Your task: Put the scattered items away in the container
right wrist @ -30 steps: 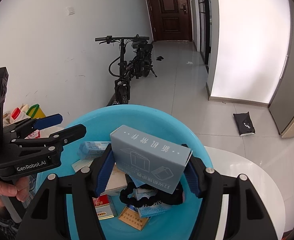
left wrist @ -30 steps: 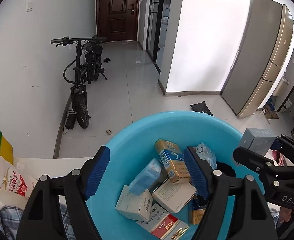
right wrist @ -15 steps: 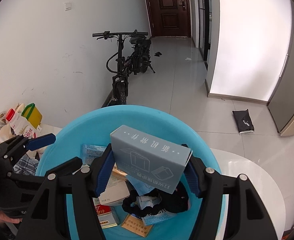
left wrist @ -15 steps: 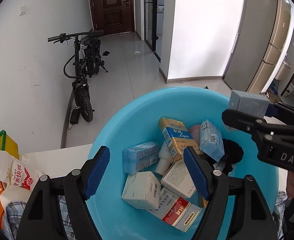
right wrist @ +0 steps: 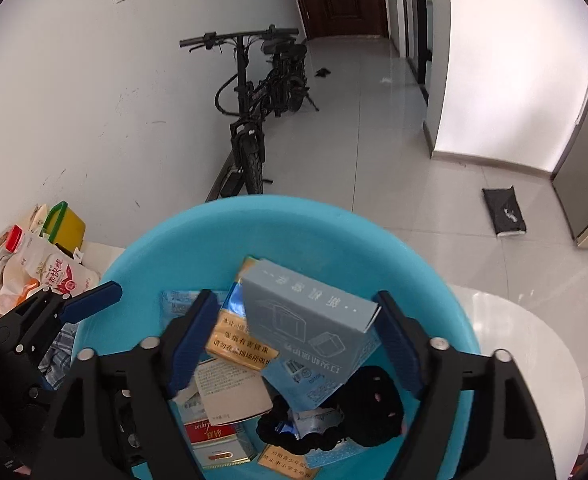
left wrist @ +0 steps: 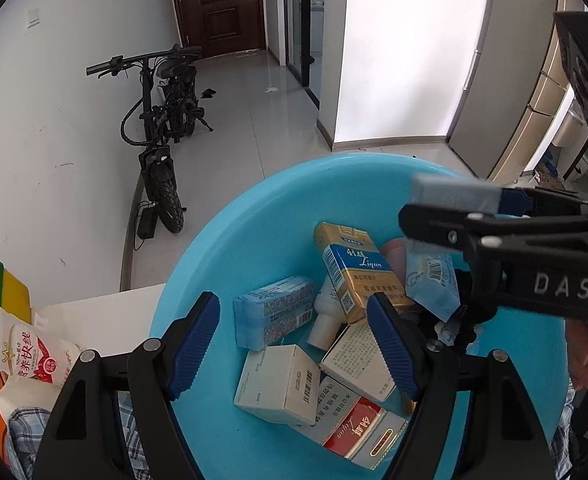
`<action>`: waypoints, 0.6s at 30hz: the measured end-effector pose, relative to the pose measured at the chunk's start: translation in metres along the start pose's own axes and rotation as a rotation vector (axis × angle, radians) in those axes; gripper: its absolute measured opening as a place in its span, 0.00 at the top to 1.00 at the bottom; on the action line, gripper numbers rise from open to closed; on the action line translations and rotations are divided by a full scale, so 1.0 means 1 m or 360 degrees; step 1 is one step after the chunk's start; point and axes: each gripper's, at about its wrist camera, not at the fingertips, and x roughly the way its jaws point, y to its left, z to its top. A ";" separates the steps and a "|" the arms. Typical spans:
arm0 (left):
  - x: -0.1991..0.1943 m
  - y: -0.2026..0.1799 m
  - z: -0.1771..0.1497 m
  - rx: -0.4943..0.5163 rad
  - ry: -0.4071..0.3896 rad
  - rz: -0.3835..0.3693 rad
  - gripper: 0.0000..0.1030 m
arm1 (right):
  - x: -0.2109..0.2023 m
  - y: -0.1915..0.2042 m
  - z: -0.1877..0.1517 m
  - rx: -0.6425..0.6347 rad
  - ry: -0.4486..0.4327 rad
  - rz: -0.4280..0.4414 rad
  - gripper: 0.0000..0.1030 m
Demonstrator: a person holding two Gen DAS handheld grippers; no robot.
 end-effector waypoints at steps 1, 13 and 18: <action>0.001 0.001 -0.001 -0.0007 0.0003 -0.0003 0.24 | 0.001 -0.001 -0.002 0.0027 0.0006 -0.0015 0.09; -0.008 -0.004 -0.009 0.0004 -0.0014 -0.0023 0.24 | -0.021 -0.016 -0.017 0.0041 -0.0031 -0.0082 0.08; -0.018 -0.003 -0.010 -0.0027 -0.0025 -0.0027 0.24 | -0.034 -0.014 -0.019 0.0038 -0.0078 -0.0091 0.08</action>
